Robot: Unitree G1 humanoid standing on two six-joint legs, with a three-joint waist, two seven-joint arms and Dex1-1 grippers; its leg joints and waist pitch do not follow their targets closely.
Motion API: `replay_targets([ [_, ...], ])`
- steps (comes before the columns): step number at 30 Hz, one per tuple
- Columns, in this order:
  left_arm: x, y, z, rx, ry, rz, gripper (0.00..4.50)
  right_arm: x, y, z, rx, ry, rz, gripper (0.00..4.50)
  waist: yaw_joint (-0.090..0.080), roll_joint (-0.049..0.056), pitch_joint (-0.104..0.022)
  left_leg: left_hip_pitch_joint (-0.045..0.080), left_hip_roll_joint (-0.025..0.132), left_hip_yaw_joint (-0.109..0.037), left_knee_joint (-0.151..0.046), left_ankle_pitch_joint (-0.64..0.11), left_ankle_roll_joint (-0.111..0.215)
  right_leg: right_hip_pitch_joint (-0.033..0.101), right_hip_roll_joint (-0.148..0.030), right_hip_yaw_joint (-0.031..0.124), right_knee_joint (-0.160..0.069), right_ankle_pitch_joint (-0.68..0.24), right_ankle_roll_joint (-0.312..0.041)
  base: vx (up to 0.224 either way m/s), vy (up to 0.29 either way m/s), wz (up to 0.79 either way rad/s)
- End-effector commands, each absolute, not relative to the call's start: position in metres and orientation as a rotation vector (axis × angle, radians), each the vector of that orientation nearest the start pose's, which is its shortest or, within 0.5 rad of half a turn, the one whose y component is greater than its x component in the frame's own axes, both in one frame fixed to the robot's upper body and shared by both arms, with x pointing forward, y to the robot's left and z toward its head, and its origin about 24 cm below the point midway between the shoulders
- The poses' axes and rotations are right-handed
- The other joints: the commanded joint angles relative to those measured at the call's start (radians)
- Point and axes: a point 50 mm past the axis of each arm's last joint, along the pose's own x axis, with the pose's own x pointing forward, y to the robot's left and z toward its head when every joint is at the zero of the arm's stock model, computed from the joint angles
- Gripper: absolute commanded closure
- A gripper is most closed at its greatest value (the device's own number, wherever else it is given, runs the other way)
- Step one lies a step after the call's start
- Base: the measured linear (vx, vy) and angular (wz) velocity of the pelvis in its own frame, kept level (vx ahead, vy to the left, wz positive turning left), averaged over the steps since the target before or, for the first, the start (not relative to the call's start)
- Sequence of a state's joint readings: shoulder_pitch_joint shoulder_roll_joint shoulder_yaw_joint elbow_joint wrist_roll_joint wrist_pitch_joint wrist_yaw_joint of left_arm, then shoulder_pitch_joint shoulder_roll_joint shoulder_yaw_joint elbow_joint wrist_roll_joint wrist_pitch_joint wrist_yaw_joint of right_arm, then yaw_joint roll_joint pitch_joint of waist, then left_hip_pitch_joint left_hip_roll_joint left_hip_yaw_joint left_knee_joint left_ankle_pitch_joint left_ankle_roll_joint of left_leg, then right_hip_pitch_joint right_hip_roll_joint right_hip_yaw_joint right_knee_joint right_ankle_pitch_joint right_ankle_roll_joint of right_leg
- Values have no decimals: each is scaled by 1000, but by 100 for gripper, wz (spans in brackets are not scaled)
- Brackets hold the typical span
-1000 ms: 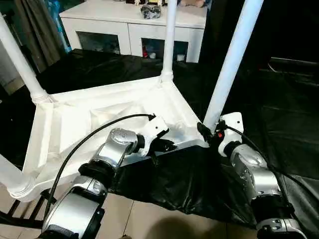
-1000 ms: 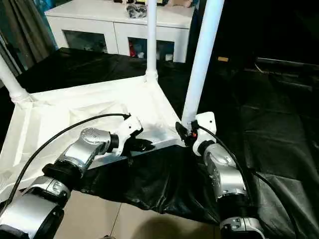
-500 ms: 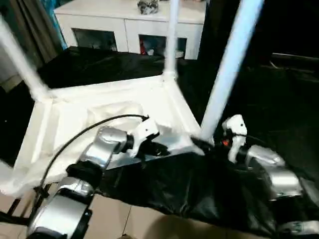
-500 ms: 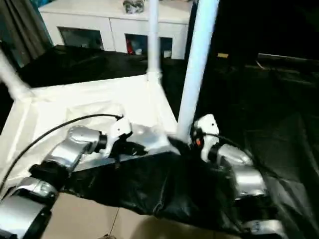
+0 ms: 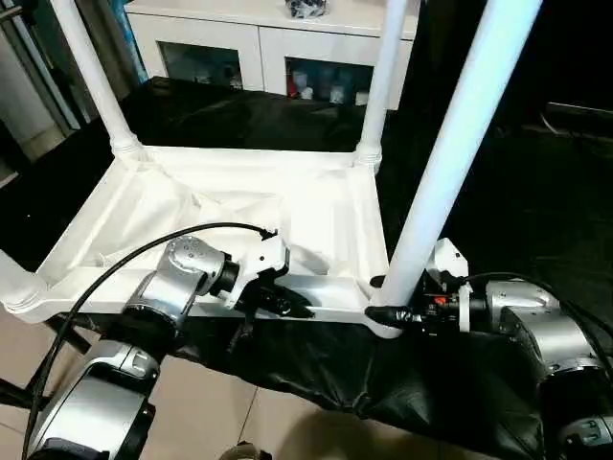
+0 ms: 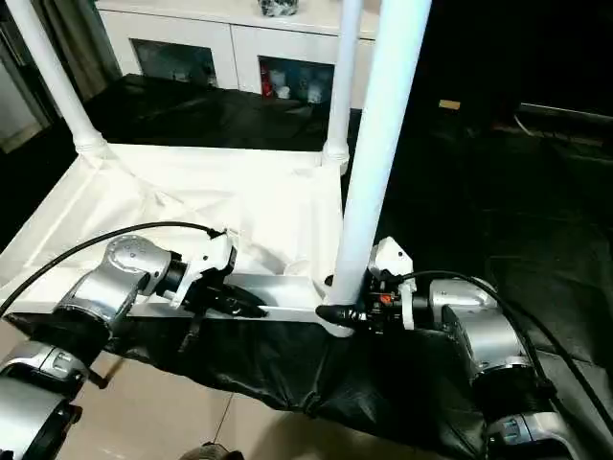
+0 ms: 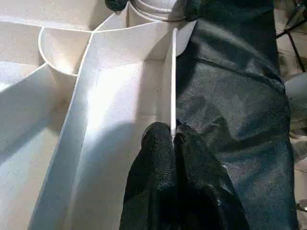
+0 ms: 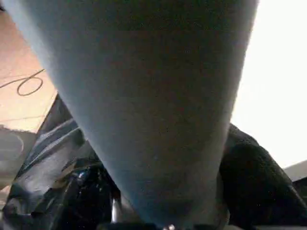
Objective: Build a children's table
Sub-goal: Rotate leg to tighten
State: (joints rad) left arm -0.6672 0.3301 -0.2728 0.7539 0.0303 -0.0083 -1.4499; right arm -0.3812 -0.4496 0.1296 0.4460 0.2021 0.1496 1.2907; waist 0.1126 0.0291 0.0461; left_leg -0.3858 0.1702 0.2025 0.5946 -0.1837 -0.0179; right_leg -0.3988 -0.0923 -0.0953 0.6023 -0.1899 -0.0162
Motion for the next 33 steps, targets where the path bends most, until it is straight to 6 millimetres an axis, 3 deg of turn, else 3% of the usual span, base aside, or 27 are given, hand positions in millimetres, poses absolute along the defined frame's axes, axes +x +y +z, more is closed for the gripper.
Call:
replay_targets([
  [1, 316, 118, 62, 351, 401, -1623, 450, 281, -167, 38, -91, 422, 1365, 190, 2, -14, -63, 24, 79, -33, -71, -192, 61, 47, -85, 59, -66, -179, -241, 0, 0, 0],
  [5, 316, 118, 62, 344, 402, -1625, 450, 280, -164, 39, -83, 414, 1382, 198, 3, -16, -67, 20, 76, -31, -65, -143, 83, 51, -84, 58, -57, -96, -260, 0, 0, 0],
  [16, 320, 112, 61, 315, 386, -1561, 450, 274, -160, 32, -14, 393, 1324, 199, 5, -12, -67, 22, 78, -32, -65, -158, 79, 51, -83, 58, -60, -105, -260, 0, 0, 0],
  [19, 325, 105, 58, 312, 378, -1470, 450, 278, -158, 25, 16, 358, 1157, 200, 3, -13, -61, 24, 78, -32, -69, -192, 60, 45, -85, 59, -68, -168, -248, 0, 0, 0],
  [23, 327, 95, 57, 294, 362, -1429, 450, 282, -153, 19, 48, 350, 1020, 200, -4, -14, -53, 30, 75, -38, -77, -281, 10, 41, -90, 61, -88, -351, -196, 0, 0, 0],
  [24, 328, 79, 58, 264, 336, -1398, 450, 289, -140, 14, 80, 331, 861, 200, -6, -14, -53, 29, 75, -39, -78, -287, 4, 41, -91, 60, -89, -368, -188, 0, 0, 0],
  [26, 328, 66, 58, 243, 317, -1380, 450, 293, -129, 10, 108, 317, 765, 201, -19, -14, -49, 32, 73, -45, -84, -328, -27, 36, -92, 59, -98, -436, -163, 0, 0, 0],
  [29, 328, 51, 59, 227, 292, -1354, 450, 299, -111, 9, 157, 298, 661, 201, -31, -11, -40, 49, 67, -47, -83, -409, -35, 23, -92, 57, -118, -559, -128, 0, 0, 0],
  [31, 327, 43, 60, 229, 279, -1345, 450, 304, -103, 9, 180, 291, 585, 202, -34, -11, -39, 50, 66, -51, -84, -421, -37, 24, -95, 56, -122, -596, -113, 0, 0, 0],
  [32, 327, 37, 61, 224, 272, -1336, 450, 307, -94, 10, 221, 294, 546, 202, -36, -7, -41, 50, 69, -53, -89, -424, -41, 26, -92, 57, -123, -590, -99, 0, 0, 0],
  [33, 326, 36, 61, 232, 270, -1335, 450, 307, -88, 12, 231, 282, 551, 202, -37, -11, -44, 50, 70, -53, -93, -413, -38, 28, -90, 58, -122, -550, -104, 0, 0, 0],
])
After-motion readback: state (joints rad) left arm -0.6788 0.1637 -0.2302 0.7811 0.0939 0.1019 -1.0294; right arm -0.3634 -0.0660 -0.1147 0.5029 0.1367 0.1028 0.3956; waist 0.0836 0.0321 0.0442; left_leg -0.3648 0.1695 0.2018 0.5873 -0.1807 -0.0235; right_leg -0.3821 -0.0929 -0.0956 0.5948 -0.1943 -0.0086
